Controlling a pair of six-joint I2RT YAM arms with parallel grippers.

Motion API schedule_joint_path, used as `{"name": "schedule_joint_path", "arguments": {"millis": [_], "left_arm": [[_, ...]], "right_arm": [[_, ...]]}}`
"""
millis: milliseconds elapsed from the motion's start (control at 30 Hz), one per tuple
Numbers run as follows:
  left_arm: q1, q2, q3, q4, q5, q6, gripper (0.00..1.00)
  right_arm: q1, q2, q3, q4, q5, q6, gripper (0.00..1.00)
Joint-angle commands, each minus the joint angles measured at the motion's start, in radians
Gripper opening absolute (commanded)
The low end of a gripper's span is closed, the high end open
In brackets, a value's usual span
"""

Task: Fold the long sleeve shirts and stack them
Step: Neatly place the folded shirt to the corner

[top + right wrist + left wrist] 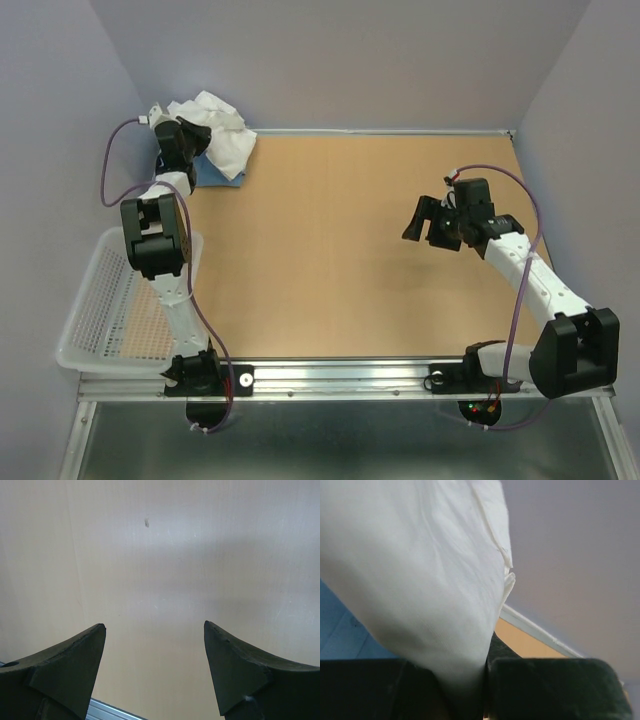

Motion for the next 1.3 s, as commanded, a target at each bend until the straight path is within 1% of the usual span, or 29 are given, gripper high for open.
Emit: {"name": "schedule_joint_path", "arguments": {"millis": [0, 100, 200, 400, 500, 600, 633, 700, 733, 800, 833, 900, 933, 1033, 1167, 1233, 1267], "left_arm": [[0.016, -0.135, -0.077, 0.275, -0.094, -0.136, 0.0], [0.022, -0.118, -0.107, 0.312, -0.134, -0.193, 0.0], [0.031, -0.08, -0.133, 0.366, -0.12, -0.306, 0.0], [0.032, -0.031, -0.187, 0.349, -0.096, -0.348, 0.01], [0.026, -0.026, -0.225, 0.334, -0.064, -0.36, 0.06], [0.019, -0.043, -0.26, 0.282, -0.057, -0.36, 0.14], [0.017, -0.049, -0.263, 0.264, -0.065, -0.353, 0.19], [0.006, -0.07, -0.271, 0.193, -0.079, -0.325, 0.26], [0.003, -0.08, -0.274, 0.17, -0.094, -0.314, 0.35], [0.0, -0.095, -0.282, 0.13, -0.097, -0.301, 0.46], [-0.001, -0.098, -0.286, 0.124, -0.085, -0.301, 0.56], [-0.004, -0.103, -0.294, 0.124, -0.068, -0.296, 0.64], [-0.01, -0.104, -0.294, 0.121, -0.053, -0.284, 0.71], [-0.024, -0.104, -0.289, 0.105, -0.019, -0.25, 0.76], [-0.041, -0.112, -0.283, 0.044, -0.022, -0.196, 0.78], [-0.044, -0.12, -0.28, 0.017, -0.028, -0.152, 0.79], [-0.044, -0.129, -0.27, -0.028, -0.048, -0.115, 0.79]], "right_arm": [[-0.003, 0.001, 0.073, 0.004, 0.013, -0.028, 0.84], [-0.002, -0.001, 0.071, 0.002, 0.012, -0.028, 0.84], [-0.003, -0.001, 0.07, 0.002, 0.012, -0.028, 0.84], [-0.002, -0.002, 0.068, 0.001, 0.01, -0.031, 0.84], [-0.003, -0.001, 0.07, 0.001, 0.01, -0.031, 0.84], [-0.002, 0.008, 0.074, 0.002, 0.008, -0.031, 0.84], [-0.002, 0.01, 0.076, 0.002, 0.004, -0.031, 0.84], [-0.003, 0.013, 0.079, 0.002, -0.001, -0.031, 0.84], [-0.002, 0.014, 0.08, 0.002, -0.002, -0.031, 0.84], [-0.002, 0.011, 0.08, 0.002, -0.004, -0.031, 0.84], [-0.002, 0.01, 0.079, 0.002, -0.004, -0.032, 0.84], [-0.002, 0.008, 0.077, 0.002, -0.004, -0.034, 0.84], [-0.002, 0.007, 0.074, 0.002, -0.005, -0.032, 0.84], [-0.003, 0.004, 0.071, 0.002, -0.01, -0.031, 0.84], [-0.003, 0.001, 0.068, 0.002, -0.011, -0.031, 0.84], [-0.002, -0.001, 0.068, 0.002, -0.016, -0.031, 0.84], [-0.002, -0.001, 0.067, 0.002, -0.016, -0.031, 0.84]]}}
